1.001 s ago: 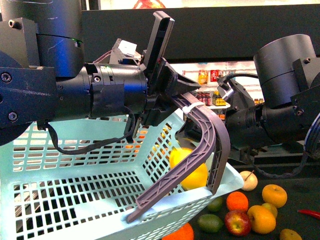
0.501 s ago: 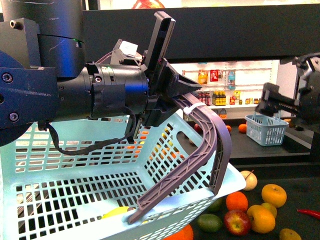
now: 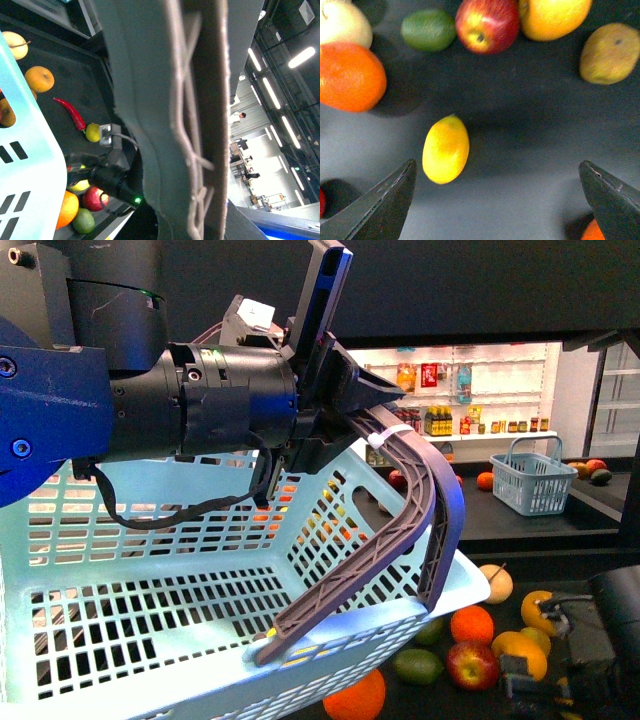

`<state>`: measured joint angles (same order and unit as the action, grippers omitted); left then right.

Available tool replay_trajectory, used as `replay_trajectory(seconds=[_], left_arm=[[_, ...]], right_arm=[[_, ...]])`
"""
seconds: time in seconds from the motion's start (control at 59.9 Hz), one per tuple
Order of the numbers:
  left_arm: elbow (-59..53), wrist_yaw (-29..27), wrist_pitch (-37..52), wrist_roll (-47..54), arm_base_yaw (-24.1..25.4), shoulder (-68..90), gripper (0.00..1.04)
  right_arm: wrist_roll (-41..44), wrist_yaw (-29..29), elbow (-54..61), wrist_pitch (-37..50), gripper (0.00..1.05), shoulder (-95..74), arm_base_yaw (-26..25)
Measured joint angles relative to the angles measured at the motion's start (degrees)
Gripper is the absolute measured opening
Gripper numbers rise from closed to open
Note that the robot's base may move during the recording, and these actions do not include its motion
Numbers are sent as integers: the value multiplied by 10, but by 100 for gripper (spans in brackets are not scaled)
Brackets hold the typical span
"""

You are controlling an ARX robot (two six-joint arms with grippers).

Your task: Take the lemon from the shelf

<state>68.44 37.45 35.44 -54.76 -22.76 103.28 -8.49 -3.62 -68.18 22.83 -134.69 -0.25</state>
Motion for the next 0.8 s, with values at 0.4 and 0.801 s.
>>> replay_trajectory(seconds=[0.4, 0.801], left_arm=[[0, 0, 0, 0, 0, 0, 9], [0, 0, 0, 0, 0, 0, 9]], right_arm=[[22, 68, -147, -60, 97, -161, 78], [7, 93, -302, -140, 97, -238, 100]])
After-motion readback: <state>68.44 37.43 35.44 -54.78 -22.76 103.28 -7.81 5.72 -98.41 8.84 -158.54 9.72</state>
